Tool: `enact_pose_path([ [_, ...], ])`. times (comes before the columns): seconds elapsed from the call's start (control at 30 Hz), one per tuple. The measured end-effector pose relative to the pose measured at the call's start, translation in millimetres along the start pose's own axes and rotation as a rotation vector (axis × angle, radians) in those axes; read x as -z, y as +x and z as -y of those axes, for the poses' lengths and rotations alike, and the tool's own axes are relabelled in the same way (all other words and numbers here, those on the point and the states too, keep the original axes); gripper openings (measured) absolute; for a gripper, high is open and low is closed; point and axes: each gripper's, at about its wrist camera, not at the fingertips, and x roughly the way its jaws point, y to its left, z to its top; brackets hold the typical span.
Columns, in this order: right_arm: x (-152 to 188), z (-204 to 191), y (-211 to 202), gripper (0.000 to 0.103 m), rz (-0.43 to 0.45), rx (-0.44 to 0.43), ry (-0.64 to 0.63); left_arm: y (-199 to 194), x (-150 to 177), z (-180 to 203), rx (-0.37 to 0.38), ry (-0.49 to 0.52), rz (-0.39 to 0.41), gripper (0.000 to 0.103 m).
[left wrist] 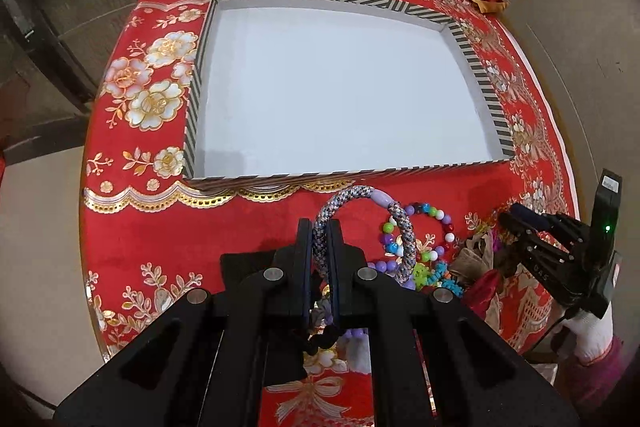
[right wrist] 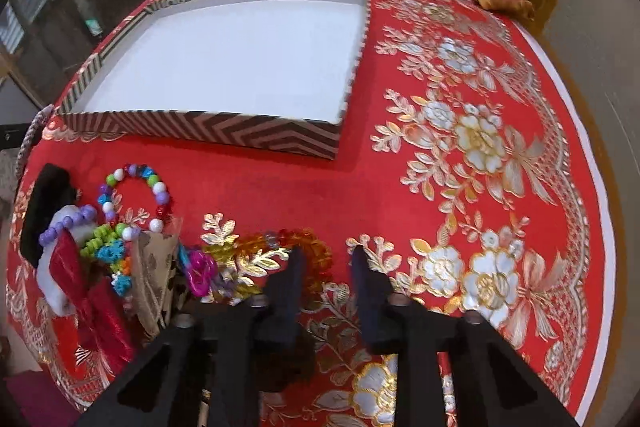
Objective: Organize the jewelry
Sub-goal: 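Close the left gripper on the grey rope bracelet and lift it, then grasp the rainbow bead bracelet with the right gripper while the left carries the grey bracelet toward the tray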
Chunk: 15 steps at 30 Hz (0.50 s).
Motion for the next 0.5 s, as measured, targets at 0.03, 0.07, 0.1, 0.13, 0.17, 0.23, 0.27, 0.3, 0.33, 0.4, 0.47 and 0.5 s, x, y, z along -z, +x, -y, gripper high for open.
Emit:
enact_pose_path([
  [0.03, -1, 1, -1, 0.009, -0.002, -0.007, 0.000, -1, 0, 0, -0.002, -0.004, 0.002, 0.006],
  [0.07, -1, 3, -3, 0.009, 0.001, -0.022, 0.010, -2, 1, -1, -0.004, -0.007, 0.003, 0.006],
  [0.1, -2, 5, -9, 0.009, 0.011, -0.038, 0.022, -3, 1, -1, -0.006, -0.012, 0.007, 0.006],
  [0.13, -4, 6, -13, 0.008, 0.026, -0.052, 0.027, -5, 2, -2, -0.008, -0.014, 0.009, 0.006],
  [0.17, -5, 5, -19, 0.008, 0.037, -0.062, 0.027, -6, 2, -2, -0.009, -0.017, 0.011, 0.006],
  [0.23, -10, 4, -36, 0.008, 0.068, -0.072, 0.017, -8, 2, -2, -0.011, -0.022, 0.016, 0.006],
  [0.27, -11, 2, -40, 0.008, 0.079, -0.076, 0.012, -9, 2, -2, -0.012, -0.024, 0.019, 0.006],
  [0.3, -14, 1, -47, 0.008, 0.095, -0.082, 0.004, -10, 2, -2, -0.013, -0.026, 0.021, 0.006],
  [0.33, -17, -1, -51, 0.008, 0.107, -0.083, -0.002, -12, 1, -1, -0.013, -0.028, 0.025, 0.006],
  [0.4, -21, -2, -58, 0.008, 0.126, -0.080, -0.010, -15, -1, 1, -0.013, -0.025, 0.033, 0.006],
  [0.47, -25, -1, -66, 0.008, 0.139, -0.094, -0.001, -18, -2, 2, -0.014, -0.022, 0.042, 0.006],
  [0.5, -28, -1, -71, 0.008, 0.148, -0.104, -0.001, -20, -3, 2, -0.015, -0.021, 0.047, 0.006],
])
